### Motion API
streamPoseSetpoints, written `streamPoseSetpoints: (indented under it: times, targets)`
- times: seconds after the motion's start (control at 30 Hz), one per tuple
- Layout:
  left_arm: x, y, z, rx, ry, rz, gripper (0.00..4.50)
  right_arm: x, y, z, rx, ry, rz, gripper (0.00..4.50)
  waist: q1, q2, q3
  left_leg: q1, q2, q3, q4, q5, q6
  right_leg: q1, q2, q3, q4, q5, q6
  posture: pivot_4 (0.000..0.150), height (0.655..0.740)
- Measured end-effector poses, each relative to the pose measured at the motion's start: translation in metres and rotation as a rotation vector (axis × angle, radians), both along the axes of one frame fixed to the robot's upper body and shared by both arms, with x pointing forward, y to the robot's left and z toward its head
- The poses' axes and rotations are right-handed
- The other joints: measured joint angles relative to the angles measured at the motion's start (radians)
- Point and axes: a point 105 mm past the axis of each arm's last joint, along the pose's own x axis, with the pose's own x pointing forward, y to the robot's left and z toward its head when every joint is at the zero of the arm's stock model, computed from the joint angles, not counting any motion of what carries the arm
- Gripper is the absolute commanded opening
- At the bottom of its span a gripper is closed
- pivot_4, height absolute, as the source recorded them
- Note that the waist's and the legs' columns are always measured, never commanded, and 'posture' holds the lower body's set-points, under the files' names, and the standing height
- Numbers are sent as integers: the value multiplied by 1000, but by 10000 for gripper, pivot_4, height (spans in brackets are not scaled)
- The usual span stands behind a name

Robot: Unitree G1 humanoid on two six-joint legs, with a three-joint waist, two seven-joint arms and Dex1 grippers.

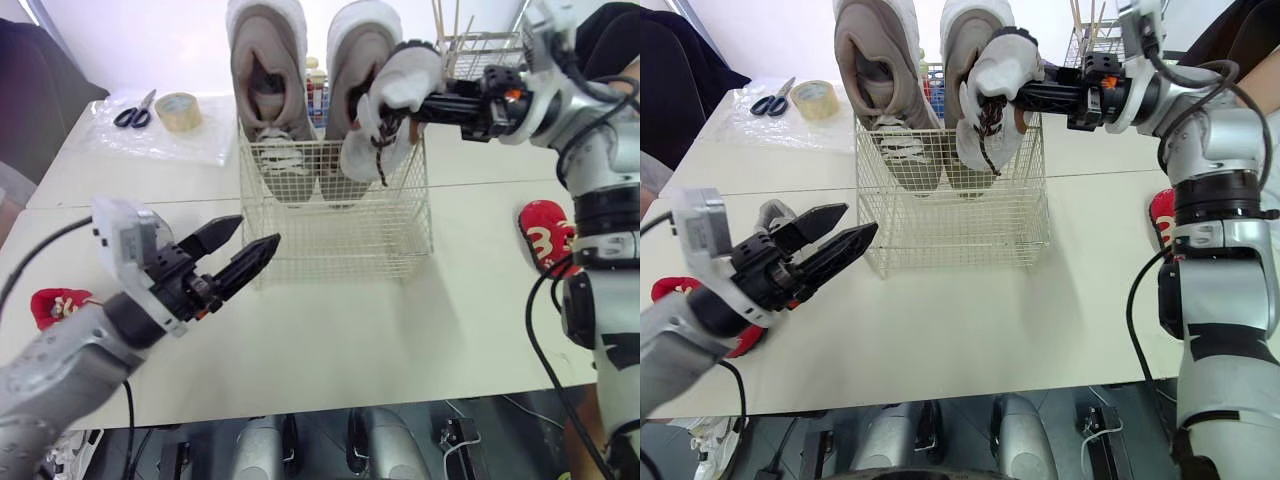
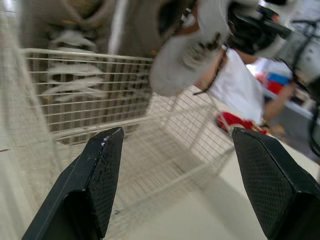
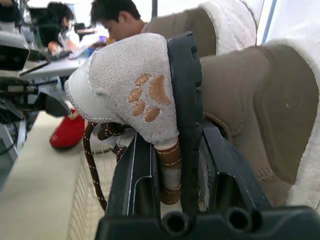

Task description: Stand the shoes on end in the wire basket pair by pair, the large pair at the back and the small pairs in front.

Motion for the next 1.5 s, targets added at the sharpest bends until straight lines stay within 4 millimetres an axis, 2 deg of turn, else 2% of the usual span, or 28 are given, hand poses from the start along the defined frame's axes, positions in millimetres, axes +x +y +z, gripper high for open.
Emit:
streamPoseSetpoints:
  times: [0.13,0.23,0.37,0.43,0.47,0.5,0.63,0.73,0.87,1.03,1.1,1.2,1.23,1.3,1.4,1.43,1.5]
  targets:
    - [2,-7,-15,-85,30,68,35414,4,-2,-6,-50,21,8,5246,0,0,0,1,0,0,1,0,0,1,0,-1,0,0,0,1500,7400]
    - [3,-18,-31,-65,59,79,35414,7,-7,-17,-91,72,7,5246,0,0,0,1,0,0,1,0,0,1,1,-1,0,0,0,1500,7400]
    - [4,-24,-38,-34,46,88,35414,11,-9,-28,-103,127,2,5246,-2,0,0,1,0,0,1,0,0,1,1,-1,1,0,0,1500,7400]
    - [6,-25,-40,-23,41,91,35828,12,-10,-31,-108,133,-5,15273,-2,0,0,1,0,0,1,0,0,1,0,-1,1,0,0,1500,7400]
    - [7,-27,-43,-24,46,83,35828,13,-10,-32,-111,134,-7,18558,-2,0,0,1,0,0,1,0,0,1,0,-1,1,0,0,1500,7400]
    - [7,-29,-45,-24,54,75,35828,13,-10,-34,-116,135,-9,24679,-2,0,0,1,0,0,2,0,0,1,0,-1,1,0,0,1500,7400]
    - [6,-31,-47,-22,52,54,35828,15,-11,-34,-116,132,-22,44477,-1,0,0,1,0,0,2,0,0,1,0,-1,1,0,0,1500,7400]
    - [4,-32,-51,-12,63,35,35828,16,-14,-32,-108,127,-41,44477,-2,0,0,1,1,0,2,0,0,1,0,-1,1,0,0,1500,7400]
    - [1,-30,-59,7,93,13,35828,17,-30,-32,-107,116,-115,44477,0,0,0,1,0,-1,2,0,0,1,0,-1,1,0,0,1500,7400]
    - [1,-30,-56,4,99,-11,35828,11,-46,-28,-96,107,-189,44477,-1,0,0,1,1,-1,3,0,1,1,0,-1,2,0,0,1500,7400]
    - [1,-26,-53,3,105,-18,35828,1,-46,-12,-52,86,-176,44477,-1,0,0,1,1,-1,3,0,0,1,-1,-1,2,0,0,1500,7400]
    - [-2,-20,-47,-32,127,-51,44401,-14,-46,18,29,18,-160,45000,-4,0,0,2,2,-1,2,0,0,1,-2,-1,2,0,0,1500,7400]
    - [-3,-17,-44,-42,127,-58,44795,-16,-45,26,53,-11,-164,45000,-5,1,0,2,1,-1,2,0,0,1,-3,-1,2,0,0,1500,7400]
    - [-4,-5,-32,-77,115,-43,44795,-23,-39,48,110,-71,-167,45000,-6,1,0,2,1,-1,2,0,0,1,-3,-1,3,0,0,1500,7400]
    - [9,27,-12,-148,79,105,44795,-43,-15,66,157,-91,-60,45000,-5,1,-1,2,1,-2,2,0,0,2,-3,-1,3,0,-1,1500,7400]
    - [17,43,-6,-154,86,177,44795,-56,-2,69,178,-71,29,45000,-4,0,0,2,1,-3,2,0,0,2,-3,-1,4,0,-1,1500,7400]
    - [37,92,13,-137,67,405,44795,-91,30,61,159,-32,257,45000,-3,-1,-1,2,2,-6,2,-1,3,2,-3,-3,7,0,-1,1500,7400]
